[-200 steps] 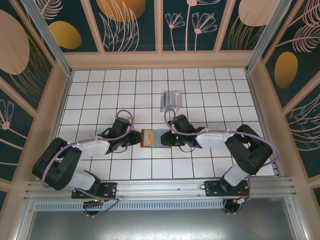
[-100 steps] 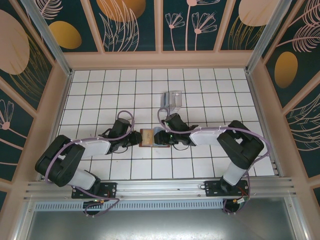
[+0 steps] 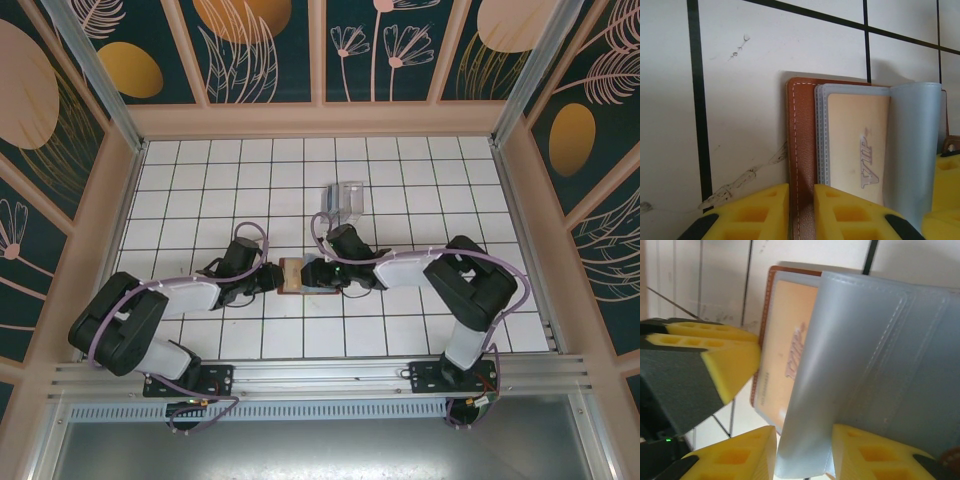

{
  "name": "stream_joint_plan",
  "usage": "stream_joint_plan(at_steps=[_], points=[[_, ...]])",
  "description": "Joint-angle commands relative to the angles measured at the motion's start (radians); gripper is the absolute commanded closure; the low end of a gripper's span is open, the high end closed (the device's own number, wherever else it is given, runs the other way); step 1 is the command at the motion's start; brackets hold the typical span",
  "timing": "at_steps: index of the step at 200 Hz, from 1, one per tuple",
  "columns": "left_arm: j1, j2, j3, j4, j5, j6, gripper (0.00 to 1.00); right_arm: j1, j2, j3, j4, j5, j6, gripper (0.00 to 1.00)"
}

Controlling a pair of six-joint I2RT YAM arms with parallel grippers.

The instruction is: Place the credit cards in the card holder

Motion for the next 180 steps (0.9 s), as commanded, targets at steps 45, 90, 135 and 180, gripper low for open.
stream_joint_plan(at_steps=[45,90,135,180], points=[[-0.004,-0.05,0.014,-0.081,-0.066,0.057,0.76,-0.017,0.052,0.035,0.209,-0.167,0.091,0.64],[-0.004,-0.072,0.032,-0.107,-0.1,0.07,0.74,-0.02,0.032,0.049,0.2,-0.159,0.083,0.63],[-0.004,-0.074,0.046,-0.115,-0.101,0.068,0.72,-0.022,0.021,0.045,0.202,-0.166,0.076,0.63],[-0.004,-0.077,0.065,-0.136,-0.112,0.07,0.71,-0.037,-0.058,0.018,0.086,-0.1,0.006,0.62]])
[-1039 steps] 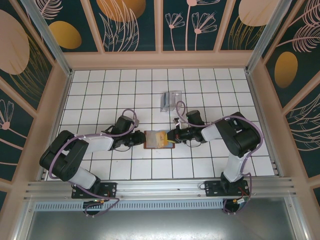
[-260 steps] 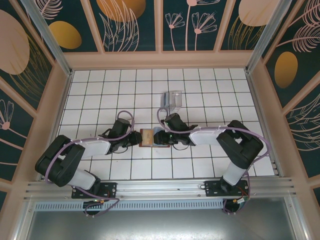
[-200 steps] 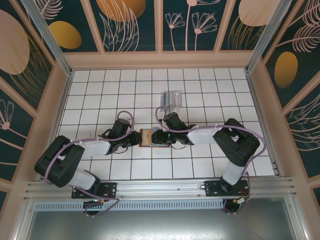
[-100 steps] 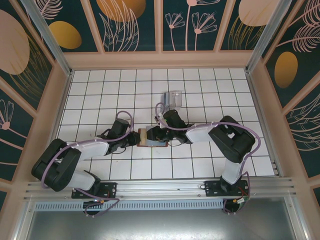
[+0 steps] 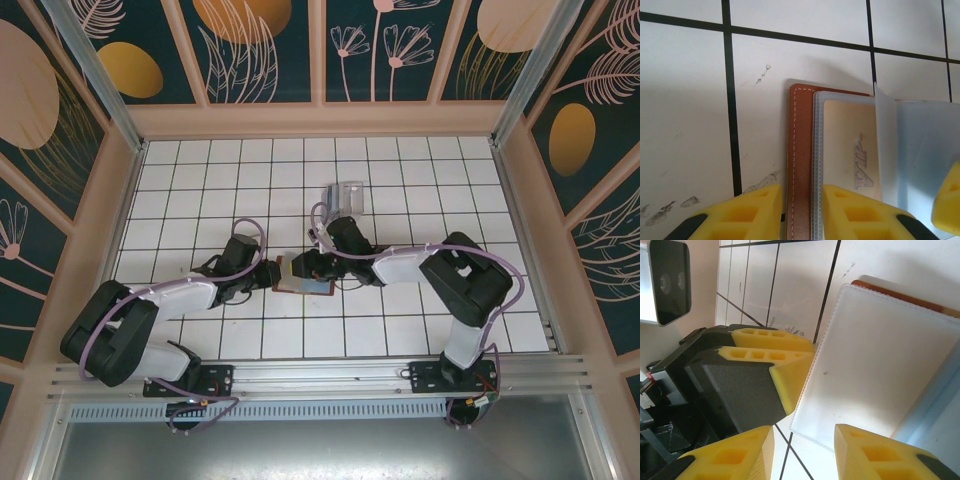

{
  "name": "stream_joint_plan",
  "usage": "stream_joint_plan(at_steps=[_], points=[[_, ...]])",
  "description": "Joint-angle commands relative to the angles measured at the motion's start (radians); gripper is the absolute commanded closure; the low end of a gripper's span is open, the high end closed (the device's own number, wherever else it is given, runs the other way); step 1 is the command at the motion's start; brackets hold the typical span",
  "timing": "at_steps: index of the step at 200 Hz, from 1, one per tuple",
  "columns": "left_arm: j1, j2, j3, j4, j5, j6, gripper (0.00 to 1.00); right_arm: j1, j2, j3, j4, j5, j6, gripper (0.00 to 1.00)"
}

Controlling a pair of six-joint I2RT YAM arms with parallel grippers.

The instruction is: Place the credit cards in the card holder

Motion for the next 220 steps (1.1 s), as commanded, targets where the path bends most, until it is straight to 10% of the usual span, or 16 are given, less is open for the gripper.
stream_joint_plan(at_steps=[1,65,115,220], points=[[-0.003,-0.015,0.033,-0.03,-0.026,0.02,0.71,-0.015,-0.08,-0.008,-0.07,0.044,-0.064,0.62],[-0.003,-0.269,0.015,-0.107,-0.26,0.045,0.53,-0.119,-0.257,0.04,-0.361,0.338,-0.234,0.58],[-0.003,-0.29,0.044,-0.129,-0.26,0.04,0.45,-0.241,-0.183,0.347,-0.589,0.575,-0.416,0.31],[-0.004,-0.375,-0.034,-0.112,-0.263,0.019,0.4,-0.242,0.156,0.662,-0.775,0.716,-0.505,0.37]])
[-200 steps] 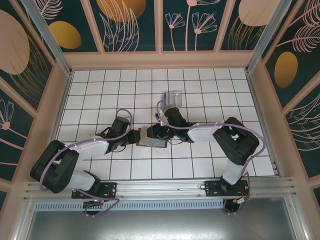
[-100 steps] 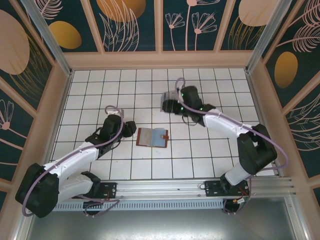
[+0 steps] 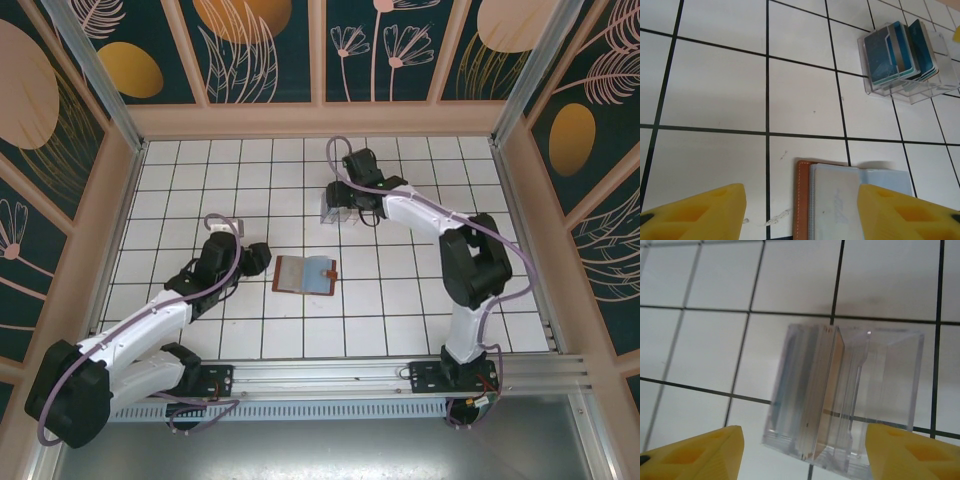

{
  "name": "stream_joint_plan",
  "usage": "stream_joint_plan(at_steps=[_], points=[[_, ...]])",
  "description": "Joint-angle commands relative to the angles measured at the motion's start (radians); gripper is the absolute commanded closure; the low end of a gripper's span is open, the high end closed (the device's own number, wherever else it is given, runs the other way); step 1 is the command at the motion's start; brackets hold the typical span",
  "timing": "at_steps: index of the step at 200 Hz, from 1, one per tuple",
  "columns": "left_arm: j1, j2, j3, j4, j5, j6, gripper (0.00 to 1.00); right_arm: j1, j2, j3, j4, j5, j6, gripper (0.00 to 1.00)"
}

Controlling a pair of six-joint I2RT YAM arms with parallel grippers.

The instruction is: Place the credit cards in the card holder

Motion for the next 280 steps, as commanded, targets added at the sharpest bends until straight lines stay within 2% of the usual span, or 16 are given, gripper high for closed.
stream_joint_plan(at_steps=[1,57,74,97,142,212,280], points=[[-0.004,-0.024,-0.038,0.013,-0.019,-0.005,0.4,0.005,0.045,0.07,-0.079,0.076,-0.034,0.37],[-0.003,-0.059,-0.068,0.025,-0.025,-0.002,0.4,0.005,0.148,0.18,-0.149,0.169,-0.071,0.38],[-0.004,-0.064,-0.054,-0.003,-0.039,0.01,0.39,0.005,0.18,0.211,-0.183,0.201,-0.077,0.42],[-0.002,-0.076,-0.064,0.009,-0.053,0.017,0.39,0.006,0.178,0.209,-0.195,0.256,-0.088,0.45],[-0.003,-0.067,-0.08,0.003,-0.06,0.036,0.38,0.005,0.177,0.221,-0.223,0.278,-0.113,0.47],[-0.004,-0.049,-0.063,0.014,-0.04,0.017,0.38,-0.037,0.175,0.235,-0.22,0.089,-0.082,0.49],[-0.003,-0.036,-0.076,0.054,-0.021,-0.001,0.38,-0.044,0.151,0.246,-0.201,0.041,-0.077,0.49]])
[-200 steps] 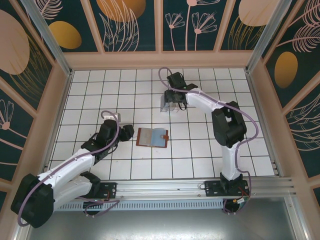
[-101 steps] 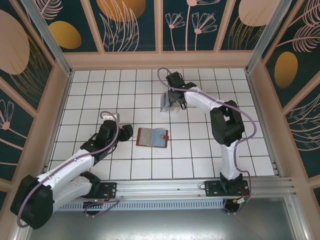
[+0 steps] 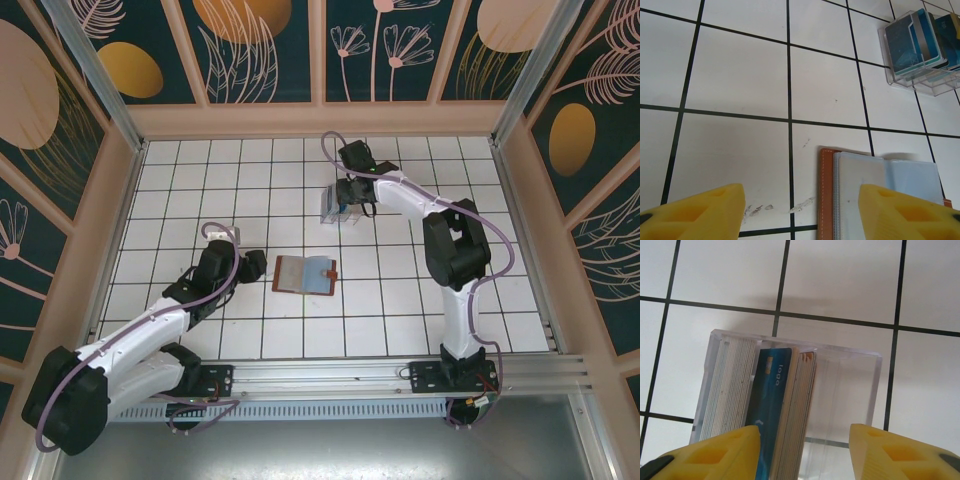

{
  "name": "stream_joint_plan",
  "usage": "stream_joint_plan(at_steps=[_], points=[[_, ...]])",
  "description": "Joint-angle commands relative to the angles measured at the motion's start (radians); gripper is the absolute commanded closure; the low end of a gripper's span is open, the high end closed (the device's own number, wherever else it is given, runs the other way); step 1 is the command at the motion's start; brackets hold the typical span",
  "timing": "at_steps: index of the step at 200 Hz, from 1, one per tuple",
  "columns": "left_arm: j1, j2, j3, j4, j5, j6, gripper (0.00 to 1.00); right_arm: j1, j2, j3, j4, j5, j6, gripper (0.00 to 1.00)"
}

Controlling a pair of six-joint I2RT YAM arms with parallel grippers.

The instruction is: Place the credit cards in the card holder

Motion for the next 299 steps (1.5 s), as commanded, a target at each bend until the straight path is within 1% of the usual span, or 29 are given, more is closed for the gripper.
stream_joint_plan(at_steps=[1,16,55,92,108,122,148,162,172,185,195,208,232,256,259,284,299], points=[[-0.004,0.008,-0.008,0.045,0.017,-0.012,0.38,-0.008,-0.017,0.034,-0.013,-0.048,0.016,0.49],[-0.003,0.014,0.008,0.029,0.025,-0.012,0.37,-0.012,-0.004,0.034,-0.009,-0.071,0.022,0.49],[-0.003,0.019,0.015,0.031,0.024,-0.01,0.36,-0.04,0.036,0.013,0.007,-0.077,0.03,0.49],[-0.003,0.023,0.014,0.036,0.014,-0.006,0.36,-0.042,0.041,-0.017,-0.007,0.031,0.012,0.49],[-0.003,0.028,0.027,0.022,0.014,-0.005,0.35,-0.041,0.036,-0.013,-0.014,0.056,-0.003,0.49],[-0.002,0.032,0.017,0.043,0.01,-0.007,0.35,-0.044,0.036,-0.001,-0.021,0.06,-0.011,0.49],[-0.003,0.052,0.041,0.024,0.027,-0.003,0.35,-0.042,0.005,0.005,-0.023,-0.015,0.001,0.49],[-0.003,0.05,0.035,0.027,0.016,-0.006,0.34,-0.044,-0.023,-0.002,-0.003,-0.066,-0.004,0.52],[-0.003,0.047,0.023,0.042,0.013,-0.006,0.34,-0.044,-0.035,0.0,0.0,-0.083,-0.011,0.56],[-0.003,0.046,0.027,0.036,0.021,-0.006,0.34,-0.045,-0.039,0.001,-0.003,-0.101,-0.022,0.59],[-0.003,0.041,0.034,0.024,0.021,-0.006,0.34,-0.045,-0.036,0.005,-0.01,-0.109,-0.032,0.59],[-0.004,0.032,0.021,0.033,0.012,-0.01,0.34,-0.044,-0.022,0.009,-0.019,-0.11,-0.046,0.55],[-0.002,0.022,0.009,0.042,0.02,-0.016,0.33,-0.045,0.004,-0.001,-0.024,-0.106,-0.056,0.53],[-0.003,0.003,-0.008,0.038,0.008,-0.02,0.33,-0.045,0.021,0.007,-0.029,-0.109,-0.057,0.56],[-0.003,0.0,-0.012,0.042,0.007,-0.02,0.33,-0.045,0.019,0.008,-0.029,-0.133,-0.057,0.57],[-0.003,-0.016,-0.009,0.021,0.005,-0.02,0.33,-0.044,-0.017,-0.003,-0.007,-0.209,-0.052,0.61],[-0.003,-0.026,-0.027,0.039,-0.007,-0.02,0.33,-0.045,-0.033,0.002,-0.004,-0.245,-0.057,0.62]])
